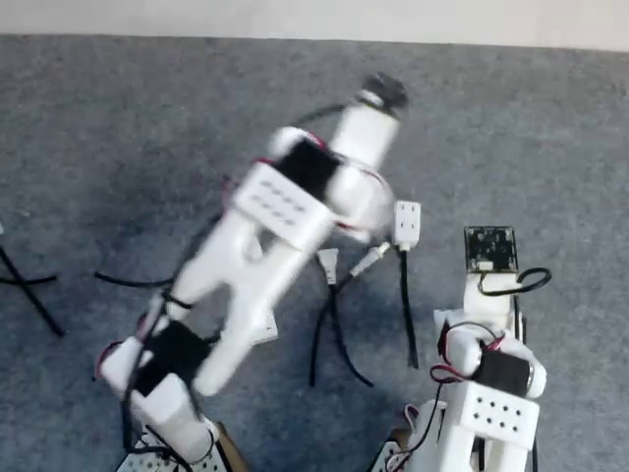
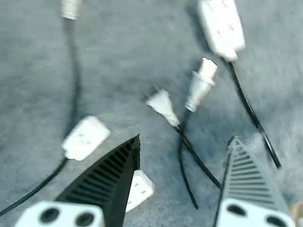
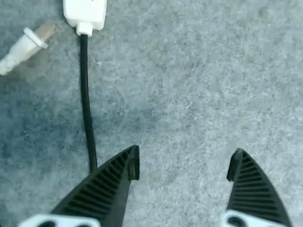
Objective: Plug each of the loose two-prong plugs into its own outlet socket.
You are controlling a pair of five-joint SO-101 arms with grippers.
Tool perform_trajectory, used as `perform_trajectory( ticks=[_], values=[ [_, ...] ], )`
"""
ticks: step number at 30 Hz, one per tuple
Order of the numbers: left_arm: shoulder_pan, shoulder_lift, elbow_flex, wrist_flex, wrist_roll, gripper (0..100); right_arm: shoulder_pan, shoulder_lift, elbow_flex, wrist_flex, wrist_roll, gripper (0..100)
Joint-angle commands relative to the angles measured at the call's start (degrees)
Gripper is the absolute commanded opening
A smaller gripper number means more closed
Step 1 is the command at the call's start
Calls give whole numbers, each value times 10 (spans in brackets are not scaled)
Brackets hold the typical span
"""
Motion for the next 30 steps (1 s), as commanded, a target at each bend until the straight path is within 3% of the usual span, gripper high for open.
perform_trajectory(
  ticks=[1,6,11,14,17,20,23,30],
  values=[
    [-104,-51,-2,-6,62,267,-42,57,-8,-22,5,293],
    [-258,-45,57,-5,179,267,-155,173,-98,-9,-71,293],
    [-334,-45,189,-10,211,267,-253,320,-222,14,-168,293],
    [-358,-51,276,-62,242,267,-305,407,-281,14,-275,293],
    [-386,-49,350,-138,295,267,-341,487,-336,14,-436,293],
    [-410,-46,421,-222,349,267,-362,560,-400,14,-577,293],
    [-436,-51,461,-294,381,267,-365,626,-447,2,-672,293],
    [-477,-45,479,-336,382,267,-361,745,-495,-81,-771,293]
  ],
)
